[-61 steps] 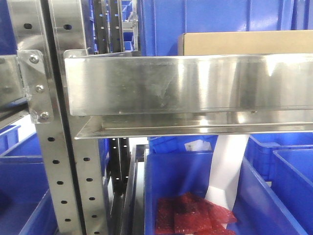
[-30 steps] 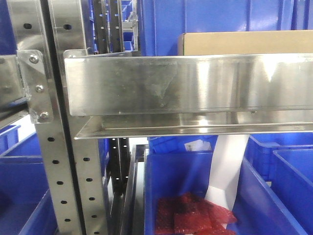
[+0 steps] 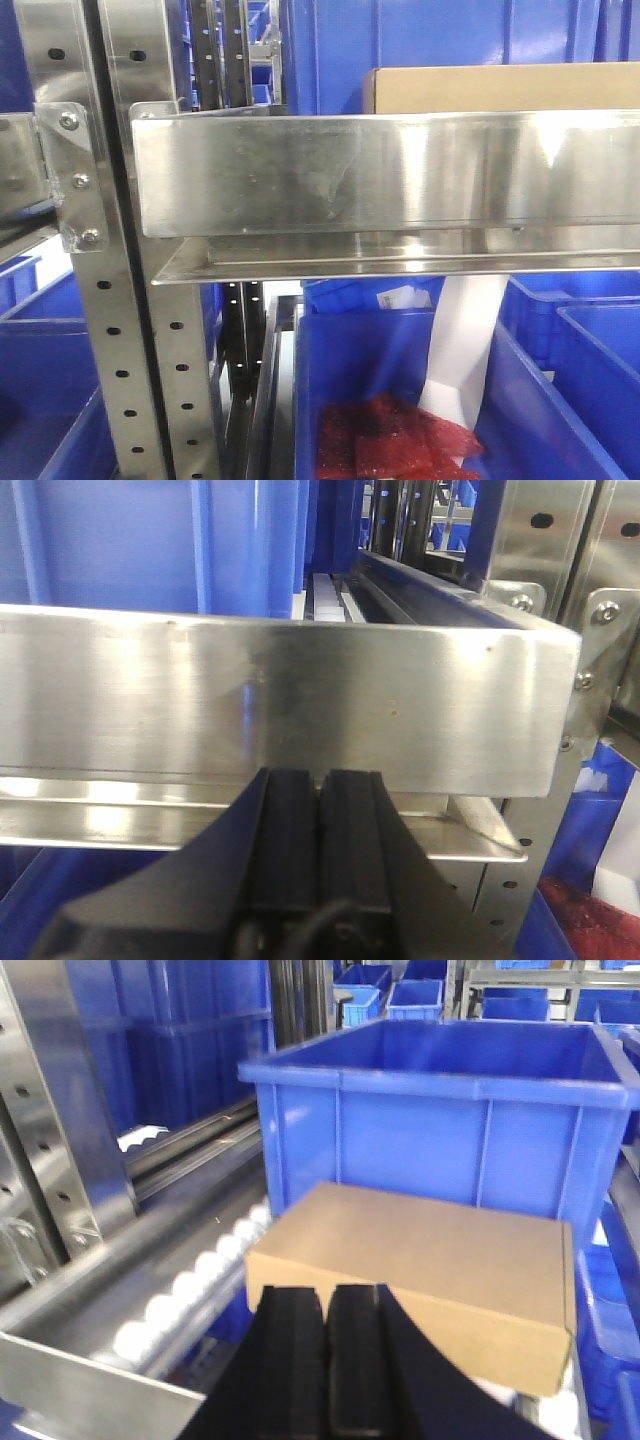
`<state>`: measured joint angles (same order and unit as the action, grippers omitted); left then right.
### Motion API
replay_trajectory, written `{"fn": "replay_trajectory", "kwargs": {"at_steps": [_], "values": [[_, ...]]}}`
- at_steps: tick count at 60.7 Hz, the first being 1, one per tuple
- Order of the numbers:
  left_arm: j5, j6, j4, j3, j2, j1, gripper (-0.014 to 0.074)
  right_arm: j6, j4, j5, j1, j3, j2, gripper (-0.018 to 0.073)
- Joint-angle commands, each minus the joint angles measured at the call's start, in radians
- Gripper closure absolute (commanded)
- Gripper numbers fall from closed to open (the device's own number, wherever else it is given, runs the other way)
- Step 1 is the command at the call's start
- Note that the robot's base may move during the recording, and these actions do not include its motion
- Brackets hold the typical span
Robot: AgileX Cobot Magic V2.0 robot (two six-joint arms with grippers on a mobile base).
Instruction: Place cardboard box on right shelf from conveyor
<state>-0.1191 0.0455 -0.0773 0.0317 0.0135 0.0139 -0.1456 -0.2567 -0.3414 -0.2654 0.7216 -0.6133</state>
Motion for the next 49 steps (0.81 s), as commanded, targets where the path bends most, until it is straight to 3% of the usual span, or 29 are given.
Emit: {"fn": "replay_trajectory", "kwargs": {"at_steps": [1, 9, 26, 49], "values": [[0.085, 0.000, -0.006, 0.008, 0.013, 0.001, 0.0713, 0.033, 0.065, 0.123, 0.003, -0.014, 0.035, 0.0503], [0.085, 0.000, -0.006, 0.008, 0.013, 0.001, 0.0713, 0.154, 0.169, 0.172, 0.056, -0.133, 0.144, 0.0503], [0.085, 0.000, -0.006, 0.008, 0.013, 0.001, 0.0713, 0.161, 0.181, 0.272, 0.247, -0.450, 0.422, 0.0503], [0.085, 0.000, -0.006, 0.008, 0.013, 0.001, 0.0713, 0.161, 0.182, 0.417, 0.280, -0.749, 0.642, 0.0503]]}}
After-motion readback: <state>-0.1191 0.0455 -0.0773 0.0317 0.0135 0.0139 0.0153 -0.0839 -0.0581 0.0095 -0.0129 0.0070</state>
